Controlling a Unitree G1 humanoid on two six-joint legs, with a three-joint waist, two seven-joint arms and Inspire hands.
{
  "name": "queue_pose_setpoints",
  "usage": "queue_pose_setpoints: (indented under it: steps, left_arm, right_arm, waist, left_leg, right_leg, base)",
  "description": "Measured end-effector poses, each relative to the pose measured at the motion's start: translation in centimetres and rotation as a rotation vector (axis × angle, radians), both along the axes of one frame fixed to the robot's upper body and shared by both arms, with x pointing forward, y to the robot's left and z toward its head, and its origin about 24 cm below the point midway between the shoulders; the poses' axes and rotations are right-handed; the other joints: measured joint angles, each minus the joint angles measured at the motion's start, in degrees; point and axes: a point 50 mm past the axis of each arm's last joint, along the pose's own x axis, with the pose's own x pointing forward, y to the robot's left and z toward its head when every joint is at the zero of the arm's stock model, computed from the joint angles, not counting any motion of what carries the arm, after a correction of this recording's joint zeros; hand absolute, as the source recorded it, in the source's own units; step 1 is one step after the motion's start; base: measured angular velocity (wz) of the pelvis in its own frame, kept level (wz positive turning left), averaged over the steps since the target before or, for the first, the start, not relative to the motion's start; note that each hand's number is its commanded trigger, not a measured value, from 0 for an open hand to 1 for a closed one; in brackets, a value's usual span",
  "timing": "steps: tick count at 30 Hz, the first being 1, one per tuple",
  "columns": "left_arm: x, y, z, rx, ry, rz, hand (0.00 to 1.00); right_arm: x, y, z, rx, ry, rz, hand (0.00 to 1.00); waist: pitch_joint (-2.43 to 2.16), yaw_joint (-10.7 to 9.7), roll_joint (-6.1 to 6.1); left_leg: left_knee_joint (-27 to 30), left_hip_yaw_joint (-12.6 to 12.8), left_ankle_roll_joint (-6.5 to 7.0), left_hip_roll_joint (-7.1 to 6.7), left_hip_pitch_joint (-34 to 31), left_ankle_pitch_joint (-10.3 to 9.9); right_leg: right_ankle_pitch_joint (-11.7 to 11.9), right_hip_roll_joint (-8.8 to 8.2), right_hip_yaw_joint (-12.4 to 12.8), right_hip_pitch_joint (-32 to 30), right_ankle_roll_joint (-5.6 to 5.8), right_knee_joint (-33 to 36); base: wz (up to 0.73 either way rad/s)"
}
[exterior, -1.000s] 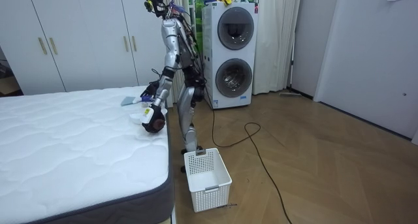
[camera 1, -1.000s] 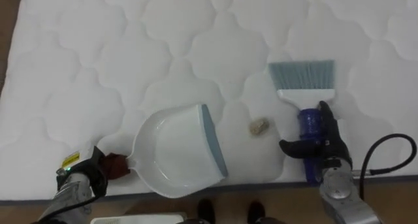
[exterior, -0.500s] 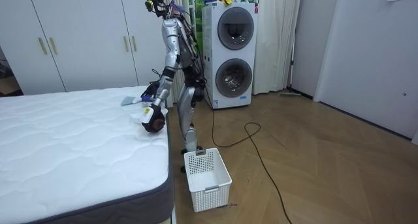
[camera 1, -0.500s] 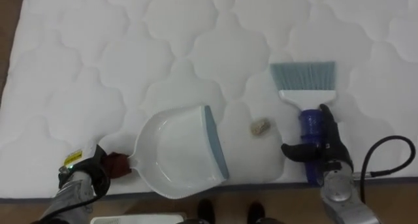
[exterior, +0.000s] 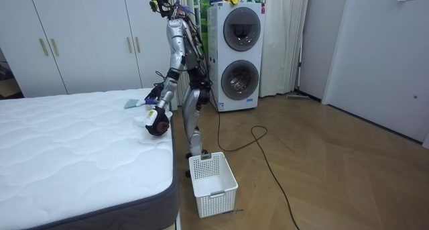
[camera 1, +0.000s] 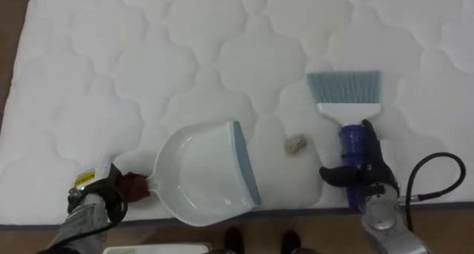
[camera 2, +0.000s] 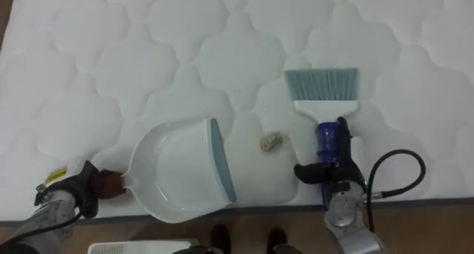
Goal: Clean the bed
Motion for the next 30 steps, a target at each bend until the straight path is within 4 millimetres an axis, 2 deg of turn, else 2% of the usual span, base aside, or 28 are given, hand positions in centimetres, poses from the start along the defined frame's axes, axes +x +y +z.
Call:
queue_pose_setpoints:
  steps: [10,11,12,13,14,30]
  left_arm:
    - [-0.4,-0.2,-0.3,0.017,0.021,-0.014,1.00]
    - [-0.5,-0.2,-0.4,0.019,0.026,-0.019,1.00]
    - [-0.5,-0.3,-0.4,0.020,0.028,-0.022,1.00]
    - [-0.5,-0.4,-0.5,0.024,0.031,-0.031,1.00]
    - [-0.4,-0.4,-0.4,0.025,0.030,-0.035,1.00]
    - [-0.3,-0.5,-0.4,0.031,0.031,-0.048,1.00]
  right_arm:
    - [-0.7,-0.7,-0.9,-0.078,0.055,0.007,0.00]
    - [-1.0,-0.7,-1.1,-0.091,0.065,0.006,0.22]
    - [-1.1,-0.8,-1.2,-0.098,0.072,0.005,0.60]
    - [-1.3,-1.0,-1.4,-0.117,0.087,0.008,0.73]
    - [-1.4,-1.1,-1.5,-0.129,0.093,0.005,1.00]
    - [-2.2,-4.4,-1.4,-0.301,0.149,-0.122,1.00]
  waist:
    - [-0.19,0.0,-0.29]
    - [-0.20,0.0,-0.31]
    - [-0.19,-0.1,-0.32]
    - [-0.21,-0.1,-0.34]
    - [-0.20,-0.1,-0.34]
    - [-0.10,-0.2,-0.55]
  left_leg:
    - [0.1,-0.1,0.07,-0.34,0.6,0.0]
    - [0.0,-0.1,0.08,-0.40,0.9,0.0]
    - [0.0,-0.1,0.09,-0.42,1.1,0.0]
    - [0.0,-0.1,0.14,-0.49,1.5,0.0]
    - [-0.1,-0.1,0.19,-0.55,1.6,0.0]
    - [-0.4,-0.1,0.51,-0.57,1.2,-0.1]
  right_leg:
    - [-0.3,-0.22,-0.2,0.9,0.33,0.3]
    - [-0.4,-0.26,-0.3,1.4,0.46,0.2]
    - [-0.4,-0.26,-0.3,1.6,0.53,0.1]
    - [-0.6,-0.27,-0.3,2.1,0.68,0.1]
    - [-0.6,-0.28,-0.4,2.3,0.71,0.0]
    - [-0.8,-0.29,-2.1,3.0,0.87,-1.1]
  base:
    - [0.04]
    - [0.07]
    - [0.11]
    - [0.11]
    - [0.09]
    - [0.05]
